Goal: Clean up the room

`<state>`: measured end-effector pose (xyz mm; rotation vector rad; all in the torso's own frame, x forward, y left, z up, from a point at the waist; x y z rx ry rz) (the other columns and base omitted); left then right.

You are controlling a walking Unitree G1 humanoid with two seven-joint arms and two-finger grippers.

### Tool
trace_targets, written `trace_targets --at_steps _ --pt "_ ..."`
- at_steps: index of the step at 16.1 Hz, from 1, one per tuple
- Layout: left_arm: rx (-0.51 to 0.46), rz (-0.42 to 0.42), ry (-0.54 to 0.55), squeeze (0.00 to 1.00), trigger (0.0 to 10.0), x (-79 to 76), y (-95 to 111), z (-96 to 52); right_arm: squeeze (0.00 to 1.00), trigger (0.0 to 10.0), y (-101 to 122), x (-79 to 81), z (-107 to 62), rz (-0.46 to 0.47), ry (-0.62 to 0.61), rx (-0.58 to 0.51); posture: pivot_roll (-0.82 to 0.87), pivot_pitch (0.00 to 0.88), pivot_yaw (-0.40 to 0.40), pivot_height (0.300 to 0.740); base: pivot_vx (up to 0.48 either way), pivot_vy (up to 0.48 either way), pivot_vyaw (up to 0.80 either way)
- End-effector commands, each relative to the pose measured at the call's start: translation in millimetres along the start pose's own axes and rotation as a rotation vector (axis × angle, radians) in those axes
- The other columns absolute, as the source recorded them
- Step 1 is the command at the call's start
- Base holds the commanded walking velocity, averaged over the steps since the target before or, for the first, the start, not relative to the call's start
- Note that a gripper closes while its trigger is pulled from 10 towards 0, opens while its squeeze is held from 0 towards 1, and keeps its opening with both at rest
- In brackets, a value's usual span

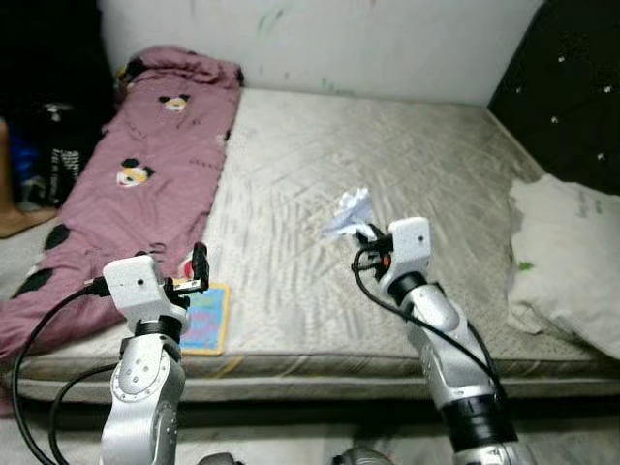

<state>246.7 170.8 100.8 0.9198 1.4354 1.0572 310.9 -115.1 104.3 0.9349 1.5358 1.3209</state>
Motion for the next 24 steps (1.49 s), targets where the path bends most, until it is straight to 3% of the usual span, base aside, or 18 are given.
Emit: trace_targets --at_steps 1,5,11,24 --pt "0.004 -0.017 -0.028 0.00 10.0 -9.3 -0.9 1.5 0.00 10.0 -5.0 -10.4 -4.0 -0.013 -0.021 0.022 -0.06 0.000 -0.052 0.740 0.000 0.480 0.00" --pt "-0.021 -0.028 -0.031 0.00 10.0 -10.2 1.7 1.7 0.00 10.0 -5.1 -10.2 -3.0 -0.018 -0.010 0.026 -0.07 0.000 -0.056 0.740 0.000 0.480 0.00" --pt "-0.034 -0.031 -0.060 0.00 10.0 -12.9 3.5 -0.2 0.00 10.0 -5.5 -9.4 -2.9 -0.025 0.000 0.025 -0.06 0.000 -0.058 0.740 0.000 0.000 0.00" --pt "-0.030 -0.024 -0.069 0.00 10.0 -13.1 2.7 -1.0 0.00 10.0 -6.1 -8.0 -3.1 -0.031 0.006 0.027 -0.06 0.000 -0.059 0.740 0.339 0.000 0.00"
Point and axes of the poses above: a point about 5 cm out from each wrist's last joint towards the gripper, its own z axis pointing out of the wrist towards the gripper, its own y axis along the axis of the wrist's last joint, x = y × z, the point moved 1 cm from there along z, pointing out of the wrist towards the gripper, and after that the axes turned 8 degrees about -z, right-handed, at the moved point
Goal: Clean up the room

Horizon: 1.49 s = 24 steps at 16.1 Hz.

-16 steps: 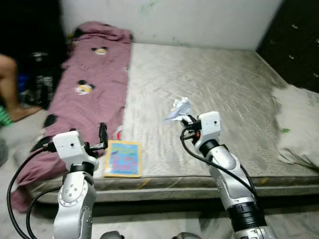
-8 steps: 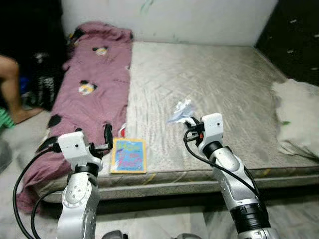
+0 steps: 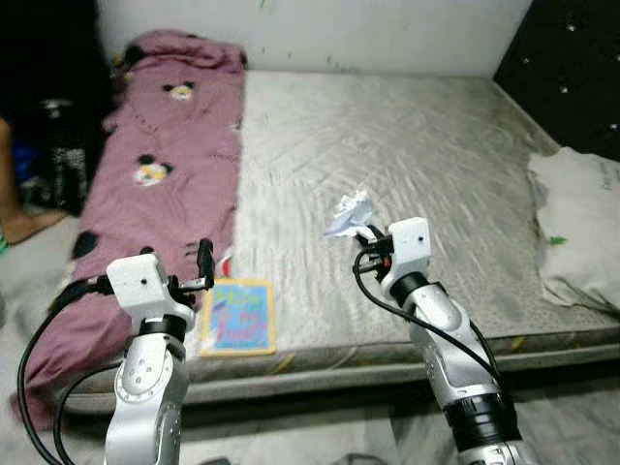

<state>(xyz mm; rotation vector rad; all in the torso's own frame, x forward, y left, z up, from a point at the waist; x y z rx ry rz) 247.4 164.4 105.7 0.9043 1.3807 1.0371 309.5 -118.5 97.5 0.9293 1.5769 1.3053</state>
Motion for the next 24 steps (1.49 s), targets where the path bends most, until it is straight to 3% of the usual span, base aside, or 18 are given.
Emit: trace_targets --at_steps 1,6,20,24 --pt "0.007 0.000 0.006 0.00 10.0 -3.1 -1.1 -0.1 0.00 10.0 0.9 -6.3 -1.2 -0.016 -0.014 -0.001 -0.06 0.000 -0.058 0.740 0.000 0.000 0.00" --pt "0.015 -0.006 0.026 0.00 10.0 -1.1 -2.7 1.4 0.00 10.0 0.8 -6.0 -1.2 -0.012 -0.015 0.002 -0.06 0.000 -0.058 0.740 0.000 0.061 0.00" --pt "0.023 -0.022 0.049 0.00 10.0 0.7 -2.6 3.7 0.00 10.0 7.8 0.3 2.9 -0.030 0.039 -0.033 -0.07 0.000 -0.057 0.740 0.000 0.480 0.00" --pt "0.019 -0.032 0.036 0.00 10.0 -0.8 -1.9 4.3 0.00 10.0 13.3 4.3 5.6 -0.043 0.054 -0.059 -0.07 0.000 -0.056 0.740 0.000 0.480 0.71"
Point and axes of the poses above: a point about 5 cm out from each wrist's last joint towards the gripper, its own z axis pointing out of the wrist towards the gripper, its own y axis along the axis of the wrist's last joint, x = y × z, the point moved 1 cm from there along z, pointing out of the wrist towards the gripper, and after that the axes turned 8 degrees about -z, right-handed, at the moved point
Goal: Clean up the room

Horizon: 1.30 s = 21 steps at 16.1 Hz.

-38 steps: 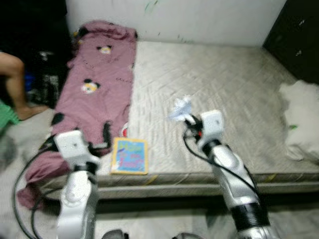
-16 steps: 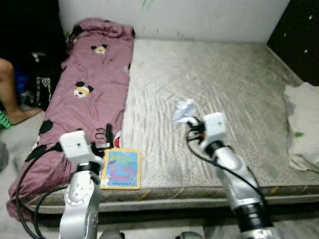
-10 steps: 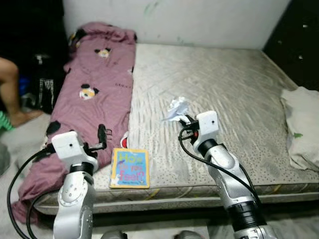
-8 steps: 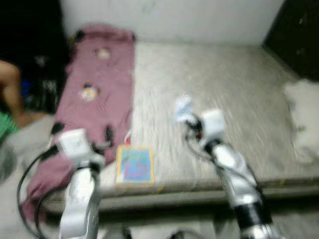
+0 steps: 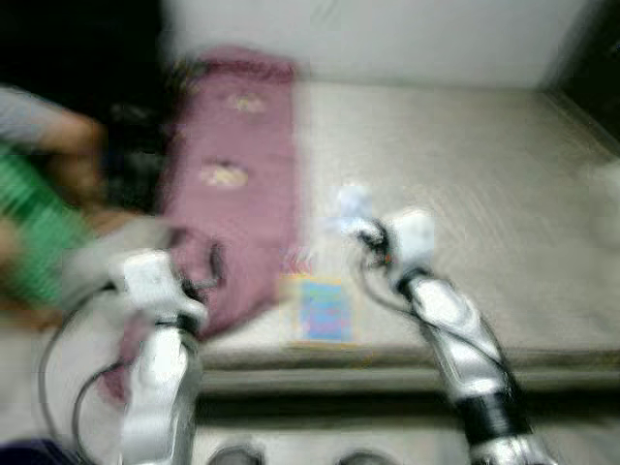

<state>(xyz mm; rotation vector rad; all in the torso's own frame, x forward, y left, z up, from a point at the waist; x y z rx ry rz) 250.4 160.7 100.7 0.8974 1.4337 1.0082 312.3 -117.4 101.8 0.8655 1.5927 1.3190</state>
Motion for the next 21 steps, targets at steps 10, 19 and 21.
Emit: trace_targets --at_steps 10,19,21 --pt "-0.034 0.022 0.017 0.00 10.0 0.5 6.2 2.2 0.00 10.0 10.6 8.1 6.3 -0.011 0.044 -0.049 -0.07 0.000 -0.060 0.740 0.000 0.384 0.56" --pt "-0.032 0.005 0.036 0.00 10.0 1.7 5.8 2.6 0.00 10.0 11.1 10.3 6.7 -0.034 0.057 -0.051 -0.07 0.000 -0.061 0.740 0.000 0.000 0.41" --pt "-0.034 0.003 0.036 0.00 10.0 1.9 6.0 2.6 0.00 10.0 11.0 10.5 6.8 -0.033 0.058 -0.051 -0.07 0.000 -0.061 0.740 0.000 0.000 0.80"
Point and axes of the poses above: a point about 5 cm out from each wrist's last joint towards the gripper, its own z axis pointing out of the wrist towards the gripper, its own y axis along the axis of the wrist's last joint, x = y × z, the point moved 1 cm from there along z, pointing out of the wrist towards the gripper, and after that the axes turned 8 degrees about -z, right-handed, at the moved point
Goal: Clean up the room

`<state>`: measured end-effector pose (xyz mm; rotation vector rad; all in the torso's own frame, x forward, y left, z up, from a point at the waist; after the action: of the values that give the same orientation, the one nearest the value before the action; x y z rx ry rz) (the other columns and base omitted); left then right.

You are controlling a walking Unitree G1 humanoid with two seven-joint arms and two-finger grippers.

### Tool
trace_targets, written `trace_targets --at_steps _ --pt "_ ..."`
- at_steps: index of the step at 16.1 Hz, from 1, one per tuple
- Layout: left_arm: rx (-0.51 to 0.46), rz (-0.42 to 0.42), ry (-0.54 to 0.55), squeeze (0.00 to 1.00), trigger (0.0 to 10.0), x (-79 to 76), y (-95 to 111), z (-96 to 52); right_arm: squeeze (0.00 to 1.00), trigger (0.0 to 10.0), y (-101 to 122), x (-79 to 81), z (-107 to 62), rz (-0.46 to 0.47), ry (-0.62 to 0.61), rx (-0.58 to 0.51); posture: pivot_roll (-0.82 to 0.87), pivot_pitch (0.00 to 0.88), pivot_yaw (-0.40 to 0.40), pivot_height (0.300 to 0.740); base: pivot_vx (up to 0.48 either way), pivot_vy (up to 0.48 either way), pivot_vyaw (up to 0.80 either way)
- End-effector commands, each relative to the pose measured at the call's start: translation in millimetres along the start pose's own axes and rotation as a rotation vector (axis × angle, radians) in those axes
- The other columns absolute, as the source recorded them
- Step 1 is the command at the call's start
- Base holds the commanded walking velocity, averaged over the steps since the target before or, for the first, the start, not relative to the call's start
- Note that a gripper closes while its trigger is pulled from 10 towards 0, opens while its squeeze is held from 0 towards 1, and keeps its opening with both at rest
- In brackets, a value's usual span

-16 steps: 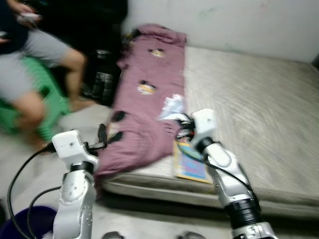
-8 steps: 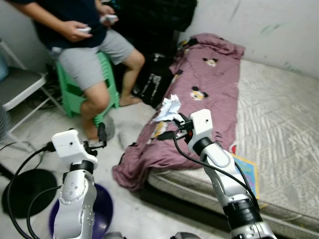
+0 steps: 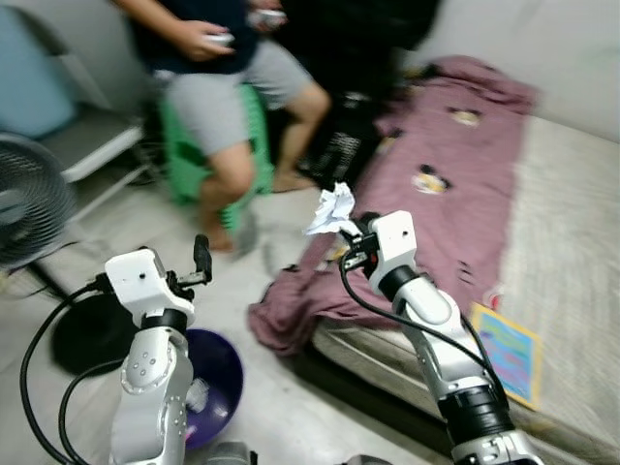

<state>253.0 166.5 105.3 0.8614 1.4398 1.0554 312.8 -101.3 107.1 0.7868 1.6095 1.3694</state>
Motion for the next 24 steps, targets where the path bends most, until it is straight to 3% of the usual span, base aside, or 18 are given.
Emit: trace_targets --at_steps 1,24 --pt "0.000 -0.004 -0.001 0.00 10.0 -1.7 -0.2 -0.5 0.00 10.0 2.5 -3.0 0.6 -0.011 0.000 -0.007 -0.07 0.000 -0.061 0.740 0.000 0.000 0.80" --pt "0.023 0.023 -0.064 0.00 10.0 -7.7 -1.6 -1.3 0.00 10.0 2.0 1.7 4.2 0.003 0.011 -0.010 -0.06 0.000 -0.051 0.740 0.000 0.000 0.79"
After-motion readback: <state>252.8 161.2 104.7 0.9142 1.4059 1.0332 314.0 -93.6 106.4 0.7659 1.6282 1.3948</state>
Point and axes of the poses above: a point about 5 cm out from each wrist's last joint towards the gripper, its own z axis pointing out of the wrist towards the gripper, its own y axis along the axis of the wrist's last joint, x = y × z, the point moved 1 cm from there along z, pointing out of the wrist towards the gripper, and after that the axes turned 8 degrees about -z, right-handed, at the moved point
